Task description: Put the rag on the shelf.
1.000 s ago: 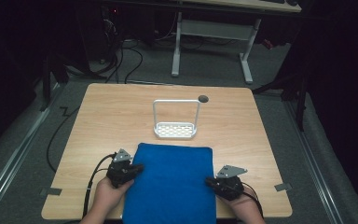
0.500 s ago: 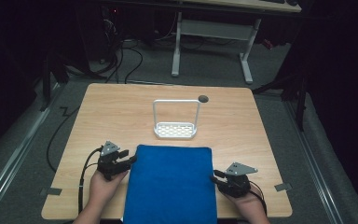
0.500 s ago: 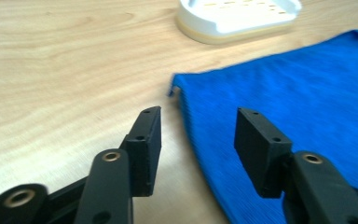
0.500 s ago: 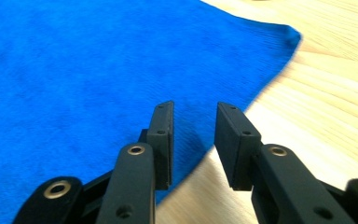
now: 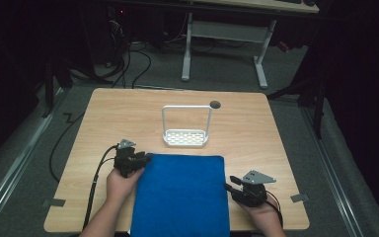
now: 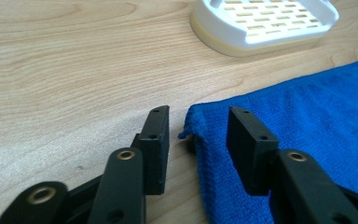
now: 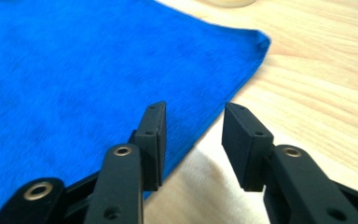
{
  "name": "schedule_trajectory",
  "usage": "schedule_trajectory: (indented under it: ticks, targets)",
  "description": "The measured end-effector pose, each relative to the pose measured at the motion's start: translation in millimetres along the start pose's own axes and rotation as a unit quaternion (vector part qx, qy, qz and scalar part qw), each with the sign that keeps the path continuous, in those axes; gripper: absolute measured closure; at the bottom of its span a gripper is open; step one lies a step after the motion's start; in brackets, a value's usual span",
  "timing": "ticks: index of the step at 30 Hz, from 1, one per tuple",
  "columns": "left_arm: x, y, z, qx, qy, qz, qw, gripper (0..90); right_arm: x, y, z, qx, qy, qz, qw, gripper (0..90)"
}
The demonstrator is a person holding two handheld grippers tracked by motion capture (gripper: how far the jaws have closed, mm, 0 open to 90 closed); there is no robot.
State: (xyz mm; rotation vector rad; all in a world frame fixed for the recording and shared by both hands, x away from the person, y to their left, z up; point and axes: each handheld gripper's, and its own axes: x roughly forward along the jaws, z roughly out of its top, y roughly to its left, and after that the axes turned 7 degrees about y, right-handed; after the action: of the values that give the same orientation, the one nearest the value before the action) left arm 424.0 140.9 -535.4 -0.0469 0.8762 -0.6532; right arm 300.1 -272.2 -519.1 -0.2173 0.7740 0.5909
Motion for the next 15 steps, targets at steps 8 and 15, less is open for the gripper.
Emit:
schedule_trajectory:
  ticks: [8, 15]
  targets:
    - [2.7, -0.3, 1.9, 0.007, 0.009, -0.004, 0.9999, 76.0, 10.8, -6.1, 19.1, 0.053, -0.011, -0.03, 0.9981, 59.5]
    - [3.3, -2.8, 1.4, 0.013, 0.009, 0.001, 0.9999, 81.9, 46.3, -19.5, 48.0, 0.067, 0.019, -0.071, 0.995, 52.3]
